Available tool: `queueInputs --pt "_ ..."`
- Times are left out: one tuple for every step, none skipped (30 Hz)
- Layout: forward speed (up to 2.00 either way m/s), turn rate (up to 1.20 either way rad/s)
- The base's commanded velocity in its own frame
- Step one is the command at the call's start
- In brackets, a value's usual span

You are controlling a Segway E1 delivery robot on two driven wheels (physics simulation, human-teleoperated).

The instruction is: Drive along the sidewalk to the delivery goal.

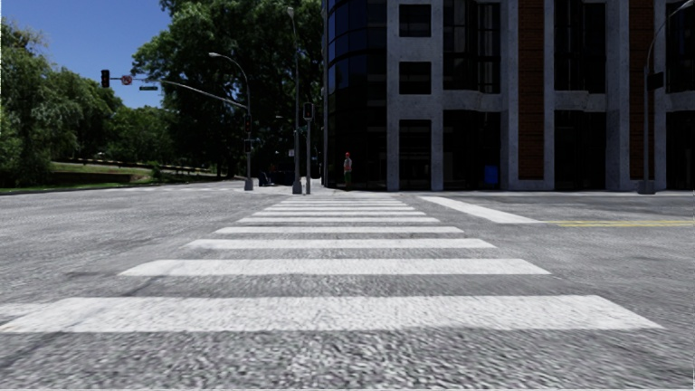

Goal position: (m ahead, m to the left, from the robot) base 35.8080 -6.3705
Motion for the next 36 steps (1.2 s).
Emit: queueInputs --pt "2.00 0.00" --pt "2.00 0.00" --pt "2.00 0.00" --pt "2.00 0.00" --pt "2.00 0.00" --pt "2.00 0.00" --pt "2.00 0.00" --pt "2.00 0.00" --pt "2.00 0.00" --pt "2.00 0.00" --pt "2.00 0.00" --pt "2.00 0.00" --pt "2.00 0.00" --pt "2.00 0.00" --pt "2.00 0.00" --pt "2.00 0.00" --pt "2.00 0.00" --pt "2.00 0.00" --pt "2.00 0.00" --pt "2.00 0.00" --pt "2.00 0.00" --pt "2.00 0.00" --pt "2.00 0.00" --pt "2.00 0.00" --pt "2.00 0.00" --pt "2.00 0.00" --pt "2.00 0.00" --pt "2.00 0.00" --pt "2.00 0.00" --pt "2.00 0.00" --pt "2.00 0.00" --pt "2.00 0.00" --pt "2.00 0.00" --pt "2.00 0.00" --pt "2.00 0.00" --pt "2.00 0.00"
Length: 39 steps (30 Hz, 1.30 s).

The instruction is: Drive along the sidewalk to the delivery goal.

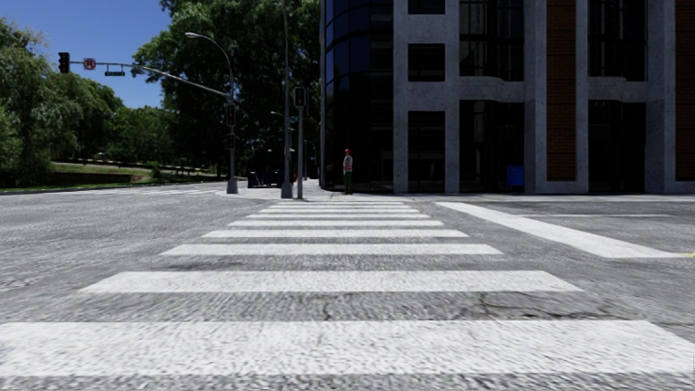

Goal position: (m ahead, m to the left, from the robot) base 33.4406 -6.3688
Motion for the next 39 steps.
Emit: queueInputs --pt "2.00 0.00" --pt "2.00 0.00" --pt "2.00 0.00" --pt "2.00 0.00" --pt "2.00 0.00" --pt "2.00 0.00" --pt "2.00 0.00" --pt "2.00 0.00" --pt "2.00 0.00" --pt "2.00 0.00" --pt "2.00 0.00" --pt "2.00 0.00" --pt "2.00 0.00" --pt "2.00 0.00" --pt "2.00 0.00" --pt "2.00 0.00" --pt "2.00 0.00" --pt "2.00 0.04" --pt "2.00 0.11" --pt "2.00 0.12" --pt "2.00 0.12" --pt "2.00 0.15" --pt "2.00 0.17" --pt "2.00 0.22" --pt "2.00 0.22" --pt "2.00 0.26" --pt "2.00 0.27" --pt "2.00 0.27" --pt "2.00 0.28" --pt "2.00 0.28" --pt "2.00 0.23" --pt "2.00 0.10" --pt "2.00 0.00" --pt "2.00 0.00" --pt "2.00 0.00" --pt "2.00 0.00" --pt "2.00 0.00" --pt "2.00 0.00" --pt "2.00 0.00"
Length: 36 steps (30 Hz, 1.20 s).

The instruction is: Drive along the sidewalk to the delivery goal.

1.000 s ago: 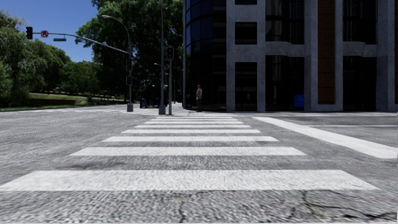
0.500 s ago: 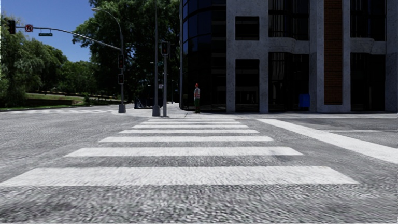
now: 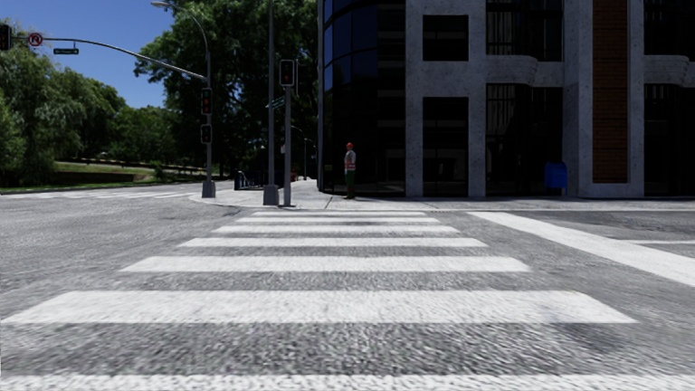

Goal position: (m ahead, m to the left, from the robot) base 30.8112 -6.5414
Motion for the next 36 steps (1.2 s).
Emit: queueInputs --pt "2.00 0.00" --pt "2.00 0.00" --pt "2.00 0.00" --pt "2.00 0.00" --pt "2.00 0.00" --pt "2.00 0.00" --pt "2.00 0.00" --pt "2.00 0.00" --pt "2.00 0.00" --pt "2.00 0.00" --pt "2.00 0.00" --pt "2.00 0.00" --pt "2.00 0.00" --pt "2.00 0.00" --pt "2.00 0.00" --pt "2.00 0.00" --pt "2.00 0.00" --pt "2.00 0.00" --pt "2.00 0.00" --pt "2.00 0.00" --pt "2.00 0.00" --pt "2.00 0.00" --pt "2.00 0.00" --pt "2.00 0.00" --pt "2.00 0.00" --pt "1.94 0.00" --pt "1.86 0.00" --pt "1.82 0.00" --pt "1.82 0.00" --pt "1.82 0.00" --pt "1.82 0.00" --pt "1.78 0.00" --pt "1.68 0.00" --pt "1.68 0.00" --pt "1.59 0.00" --pt "1.47 -0.01"
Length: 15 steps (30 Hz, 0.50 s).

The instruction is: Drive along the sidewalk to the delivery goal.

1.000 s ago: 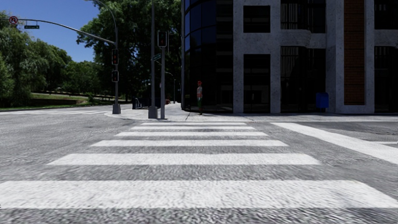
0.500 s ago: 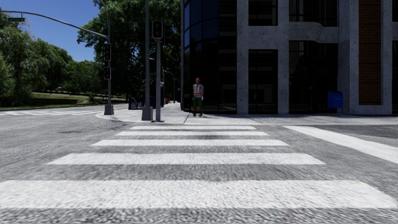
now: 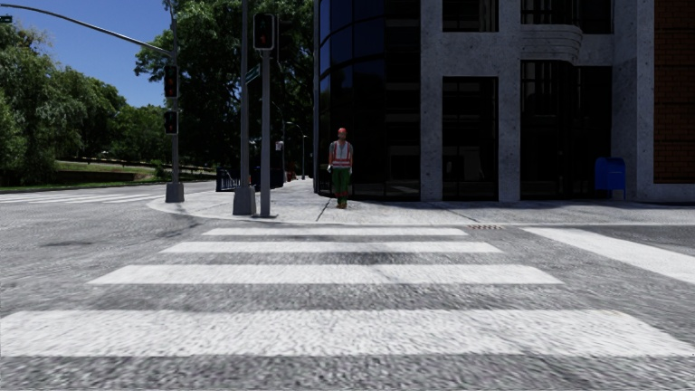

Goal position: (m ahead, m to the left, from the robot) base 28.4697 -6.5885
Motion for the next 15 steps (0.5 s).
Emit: queueInputs --pt "1.39 -0.48" --pt "1.39 -0.48" --pt "1.39 -0.48" --pt "1.39 -0.48" --pt "1.39 -0.48" --pt "1.39 -0.48" --pt "1.39 -0.48" --pt "1.39 -0.48" --pt "1.39 -0.48" --pt "1.39 -0.48" --pt "1.39 -0.48" --pt "1.39 -0.50" --pt "1.39 -0.50" --pt "1.39 -0.61" --pt "1.39 -0.64"
